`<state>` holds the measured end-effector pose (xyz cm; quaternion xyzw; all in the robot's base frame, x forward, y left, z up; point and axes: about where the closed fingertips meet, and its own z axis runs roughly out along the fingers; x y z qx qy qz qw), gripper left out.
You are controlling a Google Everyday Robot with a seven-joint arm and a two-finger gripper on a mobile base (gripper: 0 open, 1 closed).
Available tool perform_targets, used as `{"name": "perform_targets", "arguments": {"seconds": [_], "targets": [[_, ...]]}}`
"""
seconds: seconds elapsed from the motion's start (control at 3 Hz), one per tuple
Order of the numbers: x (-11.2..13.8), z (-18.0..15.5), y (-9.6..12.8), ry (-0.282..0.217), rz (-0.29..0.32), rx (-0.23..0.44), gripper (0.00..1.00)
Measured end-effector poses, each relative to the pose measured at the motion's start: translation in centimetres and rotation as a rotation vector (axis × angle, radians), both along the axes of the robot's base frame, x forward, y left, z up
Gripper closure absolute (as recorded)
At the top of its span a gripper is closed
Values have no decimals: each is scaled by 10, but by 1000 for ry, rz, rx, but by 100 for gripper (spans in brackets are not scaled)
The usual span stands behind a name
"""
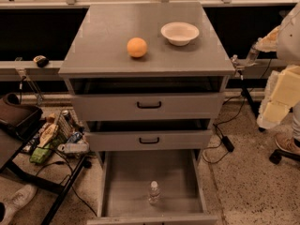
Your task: Pick water bottle from bottom drawer and place on counter
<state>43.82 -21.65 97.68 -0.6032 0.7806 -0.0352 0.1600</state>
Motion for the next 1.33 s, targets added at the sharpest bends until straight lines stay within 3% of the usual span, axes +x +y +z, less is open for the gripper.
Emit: {"name": "perform_targets", "arguments": {"seconds": [0.33,0.67,1.0,1.33], "targets": [[0,-1,1,-1,-2,5,0],[2,-27,11,-8,-47,96,0],[-10,-88,27,38,-120,272,0],[-26,-150,52,74,-163,398,0]]}}
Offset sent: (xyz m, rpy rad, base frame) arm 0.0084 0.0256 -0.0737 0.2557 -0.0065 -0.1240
